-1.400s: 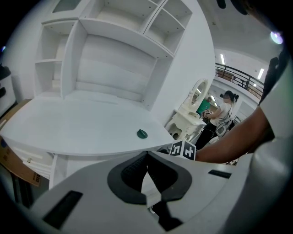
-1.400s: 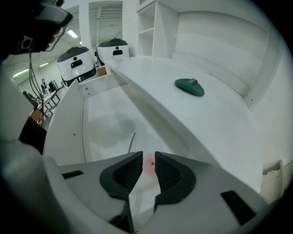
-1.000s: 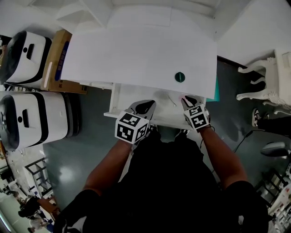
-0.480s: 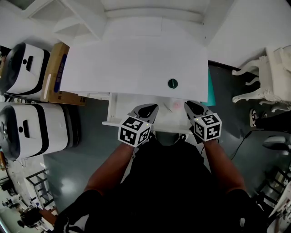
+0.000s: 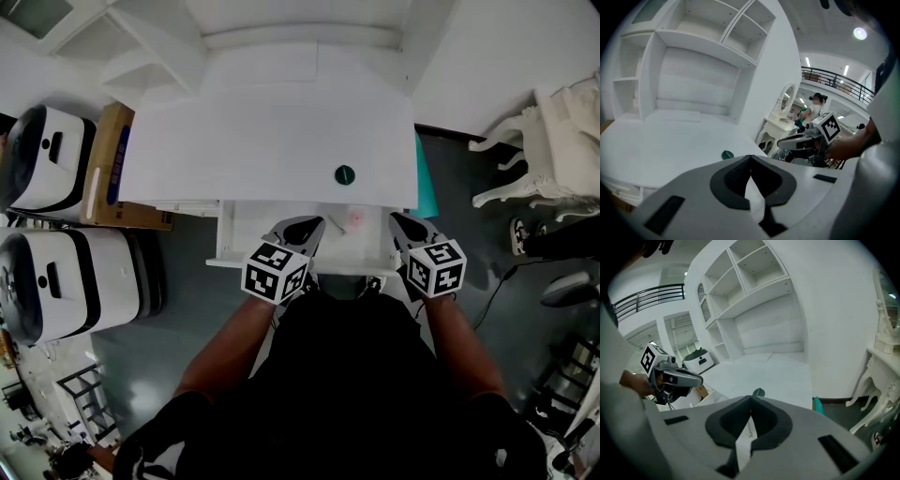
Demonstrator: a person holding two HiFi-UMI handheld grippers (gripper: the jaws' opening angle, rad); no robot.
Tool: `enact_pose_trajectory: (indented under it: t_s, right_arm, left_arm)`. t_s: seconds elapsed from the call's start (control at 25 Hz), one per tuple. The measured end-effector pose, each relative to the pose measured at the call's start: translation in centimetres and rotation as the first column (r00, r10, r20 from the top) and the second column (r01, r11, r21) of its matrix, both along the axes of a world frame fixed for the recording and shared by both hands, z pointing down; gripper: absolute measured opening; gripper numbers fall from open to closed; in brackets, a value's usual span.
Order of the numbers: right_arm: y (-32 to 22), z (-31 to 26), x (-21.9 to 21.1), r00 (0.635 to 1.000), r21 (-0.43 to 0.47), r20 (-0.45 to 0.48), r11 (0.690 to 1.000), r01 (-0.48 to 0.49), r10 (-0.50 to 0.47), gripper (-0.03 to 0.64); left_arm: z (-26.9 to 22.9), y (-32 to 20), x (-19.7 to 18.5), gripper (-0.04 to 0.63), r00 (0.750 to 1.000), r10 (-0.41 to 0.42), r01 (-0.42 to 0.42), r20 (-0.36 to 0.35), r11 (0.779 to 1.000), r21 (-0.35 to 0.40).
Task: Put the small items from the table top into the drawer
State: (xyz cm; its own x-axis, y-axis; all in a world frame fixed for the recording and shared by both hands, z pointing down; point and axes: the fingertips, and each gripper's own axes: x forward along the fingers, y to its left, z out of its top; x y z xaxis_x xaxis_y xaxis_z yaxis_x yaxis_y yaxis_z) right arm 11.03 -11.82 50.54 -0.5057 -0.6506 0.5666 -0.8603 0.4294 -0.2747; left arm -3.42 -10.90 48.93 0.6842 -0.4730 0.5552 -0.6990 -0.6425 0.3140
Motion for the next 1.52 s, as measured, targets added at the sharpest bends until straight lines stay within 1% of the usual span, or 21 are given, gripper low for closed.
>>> enact_pose_trajectory:
  t_s: [0.16,0.32,0.52,0.72,0.96,1.08,1.4,1.52]
  right_arm:
    - [0.2,-0.3,-0.1,1.000,0.002,0.006,1.000,0.005,-0.005,0.028]
    - [0.4,-0.5,-1.0,0.998,0.018,-0.029,0.999,0.049,-0.048,0.029]
    - [0.5,-0.2,-1.1,0.999,0.016,-0.029,0.999,0.039,-0.039,0.029]
    - [0.7,0.3,-1.4,0.998,0.005,-0.041,0.998,0.057,-0.057,0.029]
    - [0.5,0.2,-1.9,0.996,0.007,-0.041,0.997,0.076,-0.075,0.029]
    - [0.2,0.4,-2.1,0.996,0.005,-0.042,0.997,0.083,-0.082,0.029]
    - [-0.8,2.3,-2.9,0.991,-0.013,-0.075,0.994,0.110,-0.110,0.029]
    - [-1.9,3.0,-3.6,0.989,0.007,-0.089,0.993,0.118,-0.117,0.029]
  left_arm:
    - [-0.2,-0.1,0.3,0.009,1.000,0.008,-0.008,-0.001,1.000,0.005]
    - [-0.5,-0.1,0.3,0.009,1.000,0.012,-0.013,0.008,1.000,0.007]
    - [-0.2,0.1,0.2,0.009,0.999,0.020,-0.020,0.032,1.000,0.005]
    - [-0.6,-0.2,0.5,0.009,1.000,0.014,-0.014,-0.008,1.000,0.006]
    - [-0.6,-0.3,0.4,0.009,1.000,0.015,-0.015,0.019,1.000,0.023]
    - [-0.3,-0.4,0.2,0.011,1.000,0.005,-0.005,0.027,1.000,0.014]
    - [1.2,-0.2,-1.3,0.009,0.997,-0.035,0.038,0.064,0.998,-0.044]
    - [1.5,0.0,-1.9,0.011,0.996,-0.055,0.059,0.067,0.997,-0.051]
